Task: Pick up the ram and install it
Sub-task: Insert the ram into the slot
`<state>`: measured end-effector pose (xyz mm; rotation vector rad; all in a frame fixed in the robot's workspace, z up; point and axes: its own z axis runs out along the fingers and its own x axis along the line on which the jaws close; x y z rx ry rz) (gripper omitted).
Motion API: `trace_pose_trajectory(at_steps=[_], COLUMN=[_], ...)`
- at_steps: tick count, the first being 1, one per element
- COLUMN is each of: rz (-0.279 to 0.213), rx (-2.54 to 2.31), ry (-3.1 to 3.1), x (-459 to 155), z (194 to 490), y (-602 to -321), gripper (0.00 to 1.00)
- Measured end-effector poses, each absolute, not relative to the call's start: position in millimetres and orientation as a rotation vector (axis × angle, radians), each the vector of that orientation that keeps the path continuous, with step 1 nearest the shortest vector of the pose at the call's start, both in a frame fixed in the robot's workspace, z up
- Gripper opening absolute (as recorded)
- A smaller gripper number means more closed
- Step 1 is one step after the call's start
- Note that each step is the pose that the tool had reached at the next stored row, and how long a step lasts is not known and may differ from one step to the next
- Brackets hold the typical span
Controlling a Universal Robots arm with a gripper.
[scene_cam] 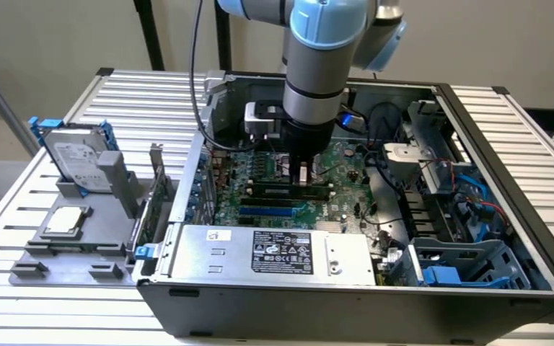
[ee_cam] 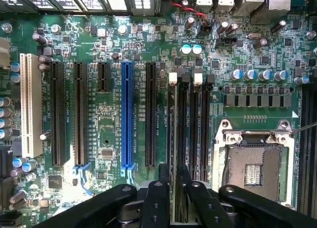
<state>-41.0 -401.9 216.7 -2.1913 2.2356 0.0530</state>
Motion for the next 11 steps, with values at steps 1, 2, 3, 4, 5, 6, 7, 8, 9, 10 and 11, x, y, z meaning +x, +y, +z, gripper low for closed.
trace_pose_trajectory(at_steps=[1, 2, 3, 4, 5, 6, 7, 8, 9, 10, 11], rz=[0.053, 0.053, 0.053, 0.053, 0.054, 0.054, 0.054, 0.055, 0.055, 0.055, 0.055], rx=[-2.191, -2.191, -2.191, -2.191, -2.192, -2.192, -2.192, -2.192, -2.192, -2.192, -2.192], ry=[2.236, 2.236, 2.236, 2.236, 2.236, 2.236, 2.236, 2.236, 2.236, 2.236, 2.237], x=[-41, -41, -41, -41, -41, -41, -41, -42, -42, -42, -43], z=[220, 223, 226, 230, 232, 235, 237, 239, 241, 243, 244], y=[-402, -402, -402, -402, -402, -402, -402, -402, -402, -402, -402], gripper=[0.22, 0.22, 0.22, 0.22, 0.22, 0.22, 0.22, 0.22, 0.22, 0.22, 0.13])
